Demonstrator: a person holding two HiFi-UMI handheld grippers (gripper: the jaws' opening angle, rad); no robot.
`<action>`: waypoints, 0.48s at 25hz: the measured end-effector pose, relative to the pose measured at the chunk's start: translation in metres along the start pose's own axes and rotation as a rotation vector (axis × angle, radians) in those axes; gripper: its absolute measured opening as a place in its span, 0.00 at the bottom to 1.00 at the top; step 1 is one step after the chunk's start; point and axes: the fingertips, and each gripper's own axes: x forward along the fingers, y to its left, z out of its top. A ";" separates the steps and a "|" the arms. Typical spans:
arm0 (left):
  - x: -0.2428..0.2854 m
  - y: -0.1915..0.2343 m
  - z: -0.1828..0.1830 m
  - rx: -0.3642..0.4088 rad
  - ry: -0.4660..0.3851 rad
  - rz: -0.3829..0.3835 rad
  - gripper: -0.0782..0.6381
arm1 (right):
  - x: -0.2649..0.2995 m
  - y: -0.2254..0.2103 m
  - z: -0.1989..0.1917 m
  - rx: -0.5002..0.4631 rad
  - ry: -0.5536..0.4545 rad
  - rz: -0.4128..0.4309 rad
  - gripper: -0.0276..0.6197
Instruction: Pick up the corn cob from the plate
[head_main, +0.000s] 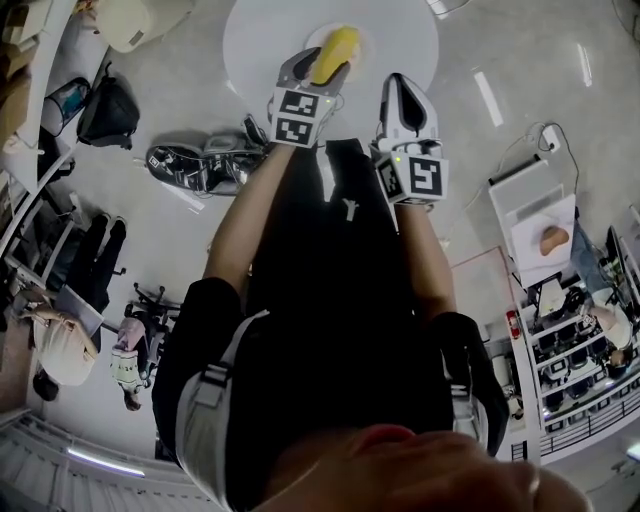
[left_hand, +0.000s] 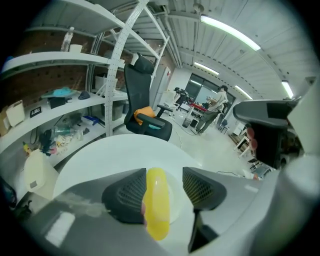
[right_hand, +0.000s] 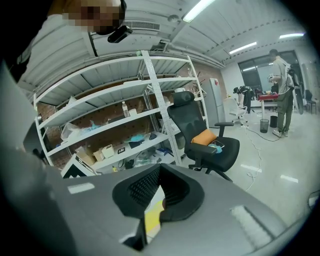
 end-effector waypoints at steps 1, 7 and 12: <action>0.003 0.000 -0.002 -0.002 0.009 -0.002 0.45 | 0.001 -0.001 -0.001 0.000 0.001 0.001 0.05; 0.025 -0.001 -0.019 0.003 0.087 -0.020 0.53 | 0.004 -0.009 -0.004 0.018 -0.008 -0.004 0.05; 0.038 0.006 -0.033 0.005 0.140 -0.009 0.56 | 0.005 -0.012 -0.014 0.027 0.006 -0.004 0.05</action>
